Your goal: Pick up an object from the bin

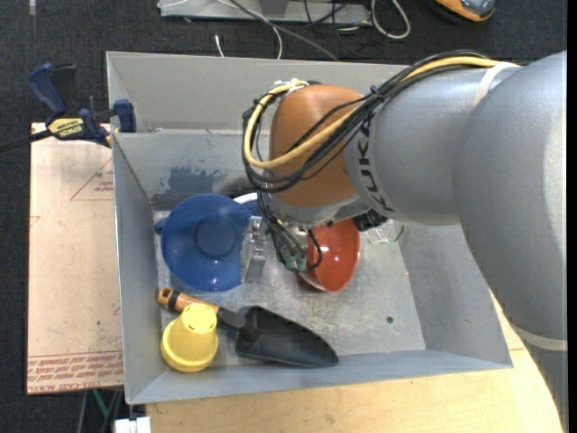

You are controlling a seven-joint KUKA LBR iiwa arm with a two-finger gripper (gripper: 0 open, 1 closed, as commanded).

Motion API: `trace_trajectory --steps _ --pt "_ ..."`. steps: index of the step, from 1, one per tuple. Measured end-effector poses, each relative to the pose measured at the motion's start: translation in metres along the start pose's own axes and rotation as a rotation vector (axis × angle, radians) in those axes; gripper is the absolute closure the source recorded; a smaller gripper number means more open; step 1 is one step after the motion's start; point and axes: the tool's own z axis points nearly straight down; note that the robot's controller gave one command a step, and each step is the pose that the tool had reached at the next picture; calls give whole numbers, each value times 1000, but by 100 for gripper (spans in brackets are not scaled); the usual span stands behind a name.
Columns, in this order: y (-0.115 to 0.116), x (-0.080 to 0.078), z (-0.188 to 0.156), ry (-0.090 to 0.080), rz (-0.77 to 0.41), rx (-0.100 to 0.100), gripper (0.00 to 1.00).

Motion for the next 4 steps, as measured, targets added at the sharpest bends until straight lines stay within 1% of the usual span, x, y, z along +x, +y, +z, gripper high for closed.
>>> trace_trajectory --steps 1,2,3,4 --pt "-2 0 -8 5 -22 2 100" --pt "-1 -8 47 0 -442 -1 100" --pt "-25 0 30 -4 -236 -2 100" --pt "-25 0 63 1 -404 -3 100"
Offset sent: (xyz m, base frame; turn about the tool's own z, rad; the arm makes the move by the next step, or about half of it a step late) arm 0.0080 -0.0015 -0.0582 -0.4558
